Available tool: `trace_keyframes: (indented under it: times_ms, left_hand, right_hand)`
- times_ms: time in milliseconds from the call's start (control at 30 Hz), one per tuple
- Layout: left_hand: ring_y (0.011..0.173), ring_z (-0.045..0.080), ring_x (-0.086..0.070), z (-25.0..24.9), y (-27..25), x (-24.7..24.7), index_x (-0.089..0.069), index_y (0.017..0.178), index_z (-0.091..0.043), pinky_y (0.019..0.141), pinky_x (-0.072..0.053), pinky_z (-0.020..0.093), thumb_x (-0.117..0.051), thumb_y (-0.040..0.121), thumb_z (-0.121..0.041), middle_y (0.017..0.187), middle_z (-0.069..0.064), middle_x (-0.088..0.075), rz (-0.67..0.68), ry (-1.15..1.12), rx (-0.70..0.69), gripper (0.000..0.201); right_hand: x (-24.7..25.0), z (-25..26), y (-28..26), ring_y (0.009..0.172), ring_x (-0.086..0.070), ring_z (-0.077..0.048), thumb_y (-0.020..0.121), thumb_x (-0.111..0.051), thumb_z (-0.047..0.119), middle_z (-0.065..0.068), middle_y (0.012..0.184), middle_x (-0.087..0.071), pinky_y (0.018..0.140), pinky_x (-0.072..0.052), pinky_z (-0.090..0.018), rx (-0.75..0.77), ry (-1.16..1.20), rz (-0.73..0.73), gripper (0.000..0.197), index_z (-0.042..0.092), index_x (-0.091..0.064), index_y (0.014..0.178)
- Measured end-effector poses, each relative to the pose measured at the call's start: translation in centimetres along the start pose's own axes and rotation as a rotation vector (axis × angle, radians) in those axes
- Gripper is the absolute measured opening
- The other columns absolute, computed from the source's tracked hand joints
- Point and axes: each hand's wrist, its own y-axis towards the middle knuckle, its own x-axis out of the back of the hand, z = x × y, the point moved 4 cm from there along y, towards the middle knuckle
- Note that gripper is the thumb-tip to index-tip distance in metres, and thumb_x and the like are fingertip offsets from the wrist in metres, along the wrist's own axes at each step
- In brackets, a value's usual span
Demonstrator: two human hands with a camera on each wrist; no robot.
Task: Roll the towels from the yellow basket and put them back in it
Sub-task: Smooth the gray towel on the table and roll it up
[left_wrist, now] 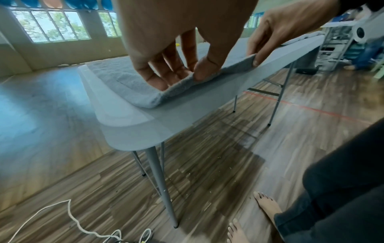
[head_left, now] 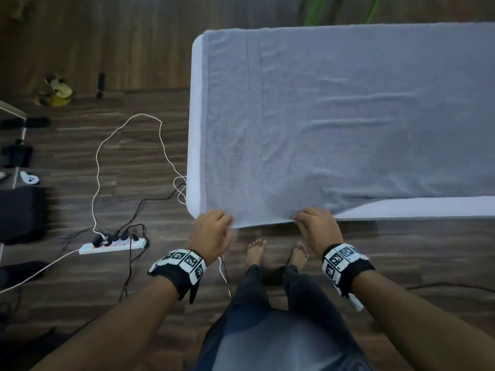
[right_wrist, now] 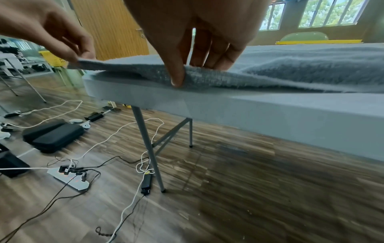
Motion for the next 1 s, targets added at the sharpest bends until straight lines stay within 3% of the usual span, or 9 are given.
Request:
trace_keyframes:
  times_ms: [167, 300, 400, 500, 600, 700, 833, 933, 1000]
  left_hand:
    - [0.093, 0.026, -0.053, -6.7, 3.0, -3.2, -0.058, 0.109, -0.017, 0.078, -0.045, 0.038, -0.068, 0.069, -0.036, 0.102, 0.005, -0.059, 0.172, 0.048, -0.13, 0.045]
    - [0.089, 0.031, -0.058, -8.4, 5.2, -4.9, -0.063, 0.093, -0.011, 0.072, -0.045, 0.038, -0.062, 0.077, -0.01, 0.095, 0.009, -0.061, 0.314, 0.055, -0.076, 0.016]
    - [0.076, 0.028, -0.058, -7.8, 4.8, -3.7, -0.061, 0.079, -0.013, 0.061, -0.038, 0.029, -0.063, 0.075, -0.007, 0.083, 0.006, -0.061, 0.261, 0.042, -0.064, 0.008]
    - [0.073, 0.03, -0.057, -7.2, 4.7, -3.7, -0.055, 0.074, -0.015, 0.059, -0.039, 0.031, -0.055, 0.071, -0.014, 0.079, 0.004, -0.058, 0.268, 0.094, -0.03, 0.003]
    - [0.079, 0.028, -0.055, -9.8, 5.6, -5.4, -0.054, 0.088, -0.021, 0.064, -0.046, 0.036, -0.051, 0.07, -0.031, 0.091, 0.002, -0.059, 0.252, 0.187, -0.049, 0.021]
    - [0.088, 0.024, -0.052, -17.7, 8.0, -8.3, -0.05, 0.104, -0.023, 0.073, -0.046, 0.035, -0.064, 0.069, -0.039, 0.1, 0.002, -0.058, 0.223, 0.105, -0.143, 0.041]
    - [0.08, 0.034, -0.058, -25.1, 11.2, -10.9, -0.06, 0.089, -0.013, 0.067, -0.047, 0.037, -0.057, 0.07, -0.013, 0.087, 0.01, -0.062, 0.255, -0.004, -0.114, 0.02]
    - [0.073, 0.037, -0.058, -25.0, 11.3, -11.0, -0.054, 0.076, -0.013, 0.059, -0.044, 0.036, -0.052, 0.069, -0.008, 0.078, 0.011, -0.058, 0.296, 0.015, -0.012, 0.009]
    - [0.075, 0.036, -0.058, -24.4, 11.0, -10.9, -0.051, 0.075, -0.015, 0.06, -0.045, 0.037, -0.053, 0.069, -0.012, 0.079, 0.009, -0.058, 0.341, 0.073, 0.043, 0.007]
  right_hand:
    - [-0.1, 1.4, -1.1, 0.074, -0.064, -0.026, 0.071, -0.08, 0.009, -0.001, 0.081, -0.068, 0.07, -0.054, -0.037, 0.06, 0.02, 0.022, 0.016, 0.017, -0.075, 0.084]
    - [0.7, -0.2, -0.9, 0.072, -0.062, -0.027, 0.069, -0.08, 0.008, -0.003, 0.079, -0.066, 0.064, -0.053, -0.035, 0.043, -0.003, -0.017, 0.016, 0.015, -0.073, 0.081]
    - [3.1, -5.9, -1.3, 0.069, -0.062, -0.028, 0.068, -0.08, 0.003, -0.003, 0.078, -0.067, 0.062, -0.051, -0.035, -0.054, -0.036, -0.067, 0.021, 0.016, -0.073, 0.082]
    - [6.0, -11.9, -3.1, 0.07, -0.064, -0.031, 0.066, -0.081, 0.0, -0.005, 0.078, -0.067, 0.062, -0.052, -0.037, -0.078, -0.043, -0.07, 0.024, 0.015, -0.073, 0.083]
    - [7.3, -14.5, -4.8, 0.069, -0.065, -0.029, 0.065, -0.083, 0.002, -0.004, 0.078, -0.068, 0.06, -0.054, -0.034, -0.036, -0.018, -0.027, 0.024, 0.015, -0.074, 0.083]
    - [6.9, -14.3, -5.1, 0.071, -0.065, -0.025, 0.075, -0.067, 0.015, -0.001, 0.079, -0.067, 0.059, -0.053, -0.028, 0.065, 0.047, -0.002, 0.012, 0.019, -0.075, 0.083]
    - [7.0, -14.3, -4.7, 0.066, -0.061, -0.023, 0.073, -0.045, 0.025, 0.001, 0.072, -0.062, 0.055, -0.049, -0.027, 0.115, 0.069, -0.028, 0.028, 0.021, -0.072, 0.076]
    - [8.6, -19.4, -5.8, 0.069, -0.061, -0.026, 0.069, -0.061, 0.015, -0.001, 0.074, -0.063, 0.059, -0.05, -0.03, 0.033, 0.065, -0.049, 0.012, 0.019, -0.071, 0.076]
    - [10.0, -24.5, -7.0, 0.072, -0.062, -0.029, 0.064, -0.074, 0.006, -0.003, 0.077, -0.064, 0.063, -0.052, -0.033, -0.05, 0.065, -0.055, 0.018, 0.017, -0.071, 0.078]
